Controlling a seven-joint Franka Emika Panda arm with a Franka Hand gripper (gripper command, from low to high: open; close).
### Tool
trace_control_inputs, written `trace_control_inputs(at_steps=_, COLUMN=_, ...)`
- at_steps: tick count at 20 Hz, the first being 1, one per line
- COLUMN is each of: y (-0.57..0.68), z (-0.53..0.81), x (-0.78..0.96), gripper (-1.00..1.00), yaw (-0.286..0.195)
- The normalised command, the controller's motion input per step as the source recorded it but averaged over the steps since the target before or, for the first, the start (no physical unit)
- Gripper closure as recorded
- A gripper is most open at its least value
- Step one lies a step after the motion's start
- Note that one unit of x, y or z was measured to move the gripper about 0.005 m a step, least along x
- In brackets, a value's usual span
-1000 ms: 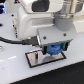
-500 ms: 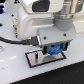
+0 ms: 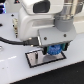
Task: Insert the blue gear onto the right peg, followed by the red gear
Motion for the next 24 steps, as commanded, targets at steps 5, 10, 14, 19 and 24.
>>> trace_control_inputs(at_steps=5, y=0.03, z=-0.24, x=0.14, gripper=1.0, yaw=0.0)
trace_control_inputs(at_steps=10, y=0.01, z=-0.24, x=0.13, gripper=1.0, yaw=0.0)
trace_control_inputs(at_steps=14, y=0.1, z=-0.03, x=0.04, gripper=1.0, yaw=0.0)
trace_control_inputs(at_steps=19, y=0.13, z=0.26, x=-0.04, gripper=-1.0, yaw=0.0)
trace_control_inputs(at_steps=24, y=0.09, z=0.46, x=-0.14, gripper=-1.0, yaw=0.0)
